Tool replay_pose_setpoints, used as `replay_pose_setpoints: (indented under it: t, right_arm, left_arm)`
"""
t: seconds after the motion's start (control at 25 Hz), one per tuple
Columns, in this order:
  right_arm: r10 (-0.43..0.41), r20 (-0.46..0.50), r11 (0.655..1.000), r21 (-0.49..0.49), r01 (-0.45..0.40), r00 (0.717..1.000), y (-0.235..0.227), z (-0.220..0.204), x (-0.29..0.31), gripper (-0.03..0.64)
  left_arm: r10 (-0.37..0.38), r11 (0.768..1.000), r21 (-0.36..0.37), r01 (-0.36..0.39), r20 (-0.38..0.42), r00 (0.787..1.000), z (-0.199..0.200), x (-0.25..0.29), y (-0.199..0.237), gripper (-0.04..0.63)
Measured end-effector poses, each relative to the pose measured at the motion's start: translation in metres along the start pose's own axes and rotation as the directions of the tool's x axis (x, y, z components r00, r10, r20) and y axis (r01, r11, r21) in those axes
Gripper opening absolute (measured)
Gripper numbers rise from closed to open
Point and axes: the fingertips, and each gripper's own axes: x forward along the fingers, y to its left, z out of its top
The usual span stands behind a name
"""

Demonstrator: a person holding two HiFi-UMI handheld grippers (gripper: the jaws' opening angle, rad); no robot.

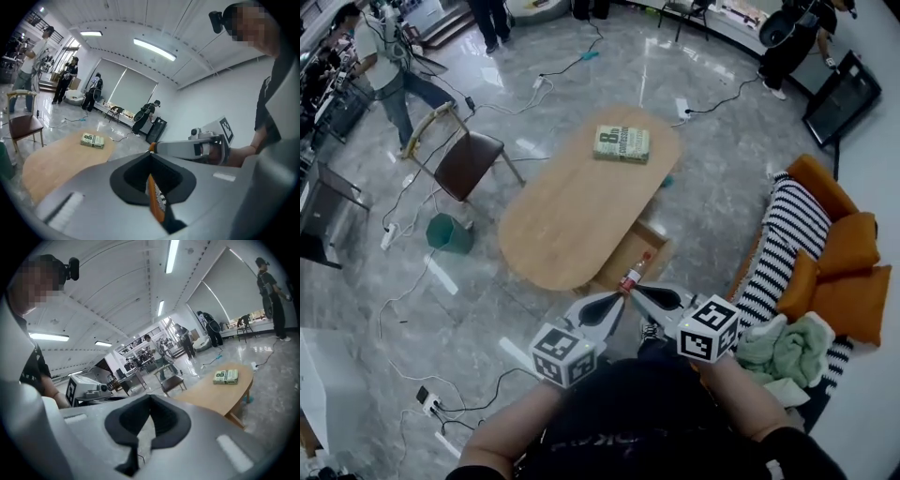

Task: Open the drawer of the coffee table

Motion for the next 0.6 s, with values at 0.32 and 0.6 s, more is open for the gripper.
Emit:
replay_pose_setpoints:
  t: [0.32, 0.6]
  right_arm:
    - [0.019, 0.009, 0.999, -0.036, -0.018, 1.000, 0.030, -0.001, -0.032, 0.002]
    - [0.016, 0.000, 0.997, -0.075, -0.016, 1.000, 0.038, 0.000, -0.036, 0.002]
  left_arm:
    - [-0.031, 0.992, 0.126, 0.031, 0.002, 1.000, 0.019, -0.014, -0.029, 0.002]
    - [-0.016, 0.994, 0.107, 0.014, 0.020, 1.000, 0.018, -0.027, -0.027, 0.002]
